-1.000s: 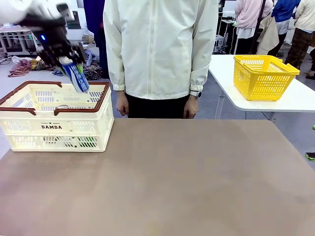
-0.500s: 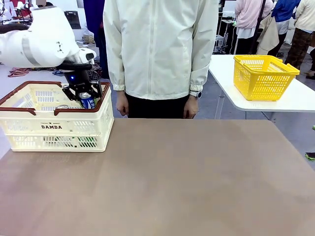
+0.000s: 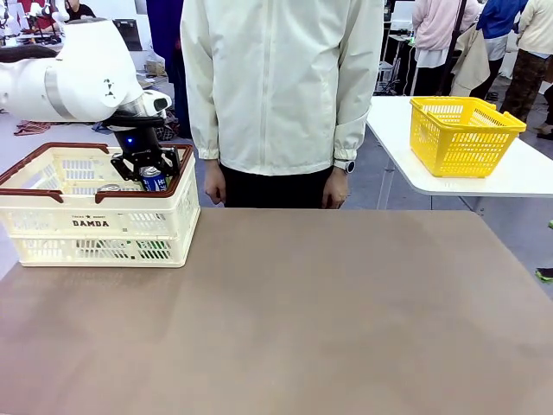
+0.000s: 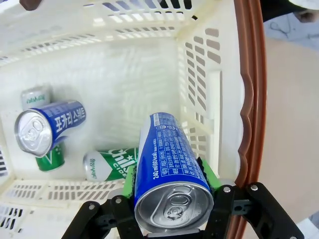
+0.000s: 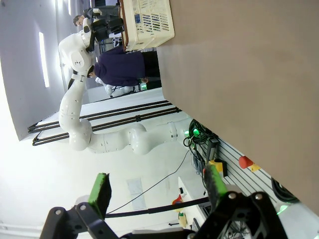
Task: Place the drinks into the Shopping basket.
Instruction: Pick up one drink and place it into the Shopping basket.
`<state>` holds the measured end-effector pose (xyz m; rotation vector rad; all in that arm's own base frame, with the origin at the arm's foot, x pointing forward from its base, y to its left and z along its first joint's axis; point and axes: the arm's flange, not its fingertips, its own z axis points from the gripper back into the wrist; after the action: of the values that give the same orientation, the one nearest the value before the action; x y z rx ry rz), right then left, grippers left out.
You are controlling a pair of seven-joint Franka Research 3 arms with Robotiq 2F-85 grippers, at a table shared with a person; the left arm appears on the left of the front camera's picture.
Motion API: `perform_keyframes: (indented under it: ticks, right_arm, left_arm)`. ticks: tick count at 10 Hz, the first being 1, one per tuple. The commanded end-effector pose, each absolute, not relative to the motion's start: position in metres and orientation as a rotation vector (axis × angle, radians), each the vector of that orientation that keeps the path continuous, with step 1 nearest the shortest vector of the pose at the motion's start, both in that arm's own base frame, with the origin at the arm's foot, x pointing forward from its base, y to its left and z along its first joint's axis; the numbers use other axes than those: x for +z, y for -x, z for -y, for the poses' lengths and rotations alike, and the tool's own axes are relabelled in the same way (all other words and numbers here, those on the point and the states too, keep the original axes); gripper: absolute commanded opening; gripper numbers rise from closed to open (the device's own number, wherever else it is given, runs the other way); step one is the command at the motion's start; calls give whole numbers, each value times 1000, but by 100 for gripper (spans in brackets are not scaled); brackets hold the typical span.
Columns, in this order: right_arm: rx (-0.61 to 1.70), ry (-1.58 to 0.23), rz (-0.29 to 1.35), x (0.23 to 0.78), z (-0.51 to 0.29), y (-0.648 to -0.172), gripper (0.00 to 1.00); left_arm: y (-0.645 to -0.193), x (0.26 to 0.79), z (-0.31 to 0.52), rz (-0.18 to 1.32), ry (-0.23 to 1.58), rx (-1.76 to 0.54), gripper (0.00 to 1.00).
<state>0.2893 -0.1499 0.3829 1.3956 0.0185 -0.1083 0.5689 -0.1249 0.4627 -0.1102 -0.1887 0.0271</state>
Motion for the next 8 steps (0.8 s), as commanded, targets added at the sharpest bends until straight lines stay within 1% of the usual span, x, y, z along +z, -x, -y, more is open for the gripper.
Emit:
perform_keyframes:
  ticks: [1,2,4,5,7,8]
  right_arm:
    - [-115,-1394,-36,388,151,-289,100]
    - [-115,-1394,-36,388,151,-289,100]
    - [-115,-1394,-36,388,151,-289,100]
    - [-115,-1394,-36,388,151,-289,100]
    - [-115,-1394,-36,388,151,-289,100]
    - [-115,-1394,-36,388,151,-289,100]
  left_arm:
    - [-567,467,123,200,120,12,0]
    - [-569,463,125,189,110,27,0]
    - [-579,490,105,137,250,-95,0]
    - [-581,499,93,133,278,-91,0]
    - [-588,494,83,121,276,-65,0]
    - [-594,484,81,146,213,-25,0]
